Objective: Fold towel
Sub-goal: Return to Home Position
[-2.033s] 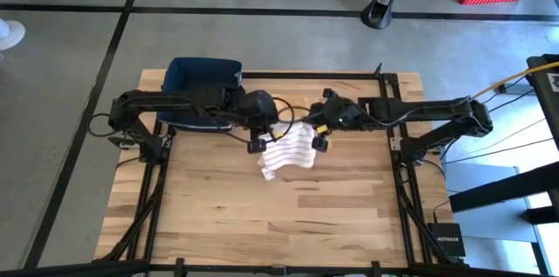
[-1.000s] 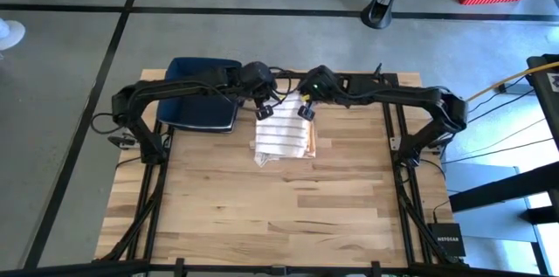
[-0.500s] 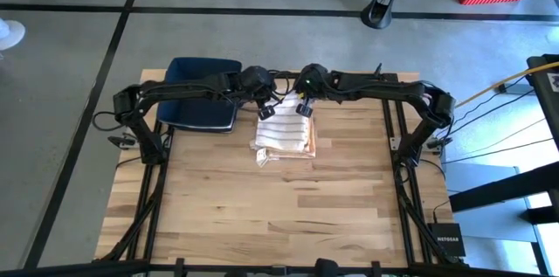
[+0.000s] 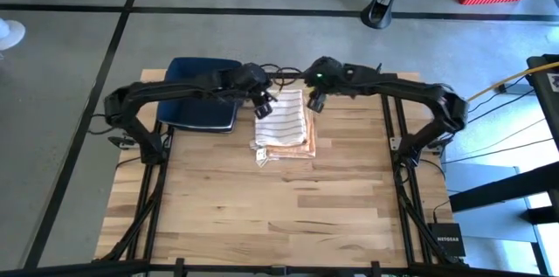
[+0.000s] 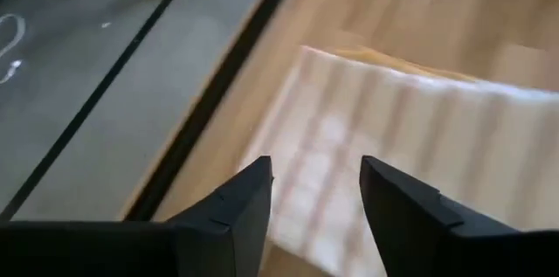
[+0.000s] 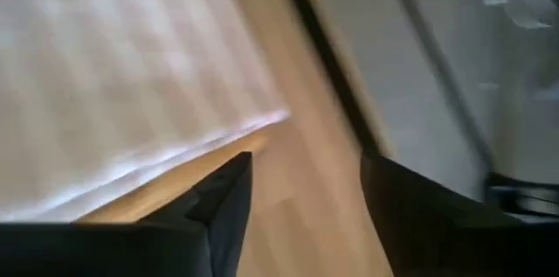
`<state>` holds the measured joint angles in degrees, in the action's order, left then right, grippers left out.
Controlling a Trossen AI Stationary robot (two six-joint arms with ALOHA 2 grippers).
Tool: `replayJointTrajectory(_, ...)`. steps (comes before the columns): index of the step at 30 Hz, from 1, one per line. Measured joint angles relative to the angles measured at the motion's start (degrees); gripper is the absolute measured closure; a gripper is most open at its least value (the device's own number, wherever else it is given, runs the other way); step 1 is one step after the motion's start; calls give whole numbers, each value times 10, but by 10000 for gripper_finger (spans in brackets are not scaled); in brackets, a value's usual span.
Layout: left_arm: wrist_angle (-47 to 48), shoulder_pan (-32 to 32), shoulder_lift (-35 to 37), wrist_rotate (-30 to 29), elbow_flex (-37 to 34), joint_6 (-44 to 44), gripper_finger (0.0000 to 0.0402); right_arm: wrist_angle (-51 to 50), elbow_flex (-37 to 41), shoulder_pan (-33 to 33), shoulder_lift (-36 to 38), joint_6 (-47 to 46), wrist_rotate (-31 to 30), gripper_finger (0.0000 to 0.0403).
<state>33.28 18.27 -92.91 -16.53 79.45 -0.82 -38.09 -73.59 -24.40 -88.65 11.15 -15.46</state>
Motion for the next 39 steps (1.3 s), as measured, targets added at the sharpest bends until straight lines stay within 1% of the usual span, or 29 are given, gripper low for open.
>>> replayJointTrajectory(3, 42, -31, 35, 8, -1, 2, 235, -47, 3, 11, 61, -21, 84, 178)
replayJointTrajectory(5, 52, -54, 60, 20, -2, -2, 241, -51, 19, 22, 110, -34, 131, 176)
replayJointTrajectory(6, 45, -66, 76, 30, -9, -6, 246, -44, 34, 29, 137, -39, 145, 178)
replayJointTrajectory(8, 16, -90, 108, 60, -33, -16, 256, -4, 79, 48, 190, -48, 160, 183)
replayJointTrajectory(10, -23, -111, 142, 85, -74, -22, 268, 55, 139, 67, 248, -63, 166, 192)
replayJointTrajectory(12, -77, -128, 182, 102, -129, -21, 280, 126, 208, 86, 309, -77, 182, 203)
replayJointTrajectory(15, -193, -154, 248, 122, -226, -8, 300, 237, 317, 111, 393, -122, 208, 220)
replayJointTrajectory(18, -300, -181, 302, 125, -322, 10, 320, 336, 408, 136, 469, -167, 211, 242)
replayJointTrajectory(20, -359, -198, 333, 126, -376, 22, 333, 384, 456, 150, 512, -187, 209, 260)
replayJointTrajectory(22, -403, -213, 360, 121, -423, 32, 346, 414, 498, 164, 557, -205, 192, 284)
replayJointTrajectory(26, -426, -230, 406, 93, -498, 48, 372, 451, 560, 185, 628, -214, 163, 338)
replayJointTrajectory(30, -438, -227, 449, 88, -546, 54, 392, 451, 601, 184, 669, -214, 160, 392)
replayJointTrajectory(31, -439, -227, 458, 88, -558, 59, 396, 450, 607, 184, 678, -214, 159, 397)
replayJointTrajectory(36, -487, -227, 520, 89, -620, 76, 398, 450, 626, 184, 715, -230, 158, 387)
replayJointTrajectory(39, -515, -224, 570, 89, -664, 84, 398, 433, 638, 184, 735, -232, 159, 397)
